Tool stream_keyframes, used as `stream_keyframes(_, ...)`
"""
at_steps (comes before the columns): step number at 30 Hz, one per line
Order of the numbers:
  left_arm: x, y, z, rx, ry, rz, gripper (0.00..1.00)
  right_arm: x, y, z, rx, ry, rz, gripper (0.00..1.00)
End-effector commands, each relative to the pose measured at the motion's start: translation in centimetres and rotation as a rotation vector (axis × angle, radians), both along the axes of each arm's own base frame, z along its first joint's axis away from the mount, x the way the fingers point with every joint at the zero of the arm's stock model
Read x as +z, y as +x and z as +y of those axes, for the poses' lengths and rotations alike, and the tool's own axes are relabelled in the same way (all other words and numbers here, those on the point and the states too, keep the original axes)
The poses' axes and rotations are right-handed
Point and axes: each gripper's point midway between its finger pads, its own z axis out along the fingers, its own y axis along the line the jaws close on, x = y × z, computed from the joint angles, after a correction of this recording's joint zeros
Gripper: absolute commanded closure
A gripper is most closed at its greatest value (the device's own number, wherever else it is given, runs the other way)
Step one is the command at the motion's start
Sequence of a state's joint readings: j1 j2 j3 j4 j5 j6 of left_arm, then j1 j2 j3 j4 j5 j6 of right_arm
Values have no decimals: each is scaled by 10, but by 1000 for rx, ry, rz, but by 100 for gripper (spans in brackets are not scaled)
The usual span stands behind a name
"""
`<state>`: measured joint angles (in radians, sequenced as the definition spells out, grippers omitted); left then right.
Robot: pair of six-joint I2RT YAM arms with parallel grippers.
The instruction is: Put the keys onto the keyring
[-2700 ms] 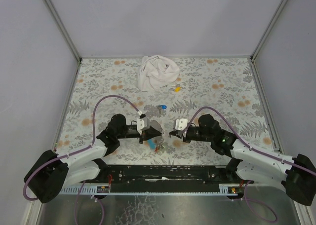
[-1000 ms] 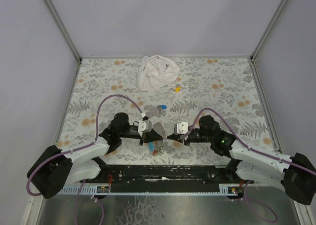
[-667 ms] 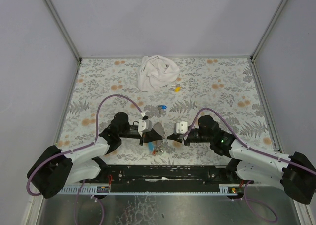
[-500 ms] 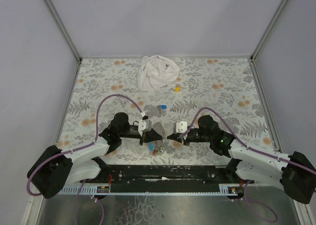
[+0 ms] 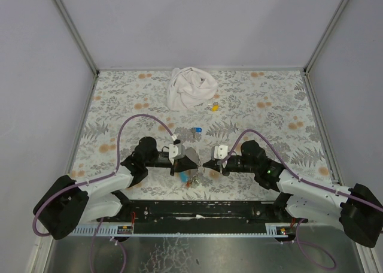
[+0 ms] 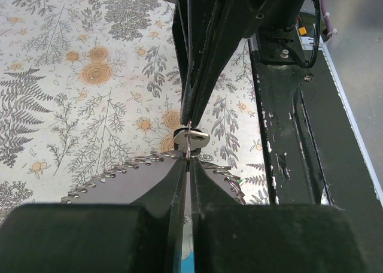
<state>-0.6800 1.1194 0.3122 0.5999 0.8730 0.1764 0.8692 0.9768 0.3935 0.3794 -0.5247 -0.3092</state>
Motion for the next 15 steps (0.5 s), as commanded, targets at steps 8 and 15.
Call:
stream_keyframes(8, 28, 2, -12, -17, -90, -74, 100, 29, 8, 8, -19, 104, -74, 100)
stream_keyframes(15, 26, 4, -14, -4, -76, -63, 100, 29, 6, 11, -1, 102, -69, 100)
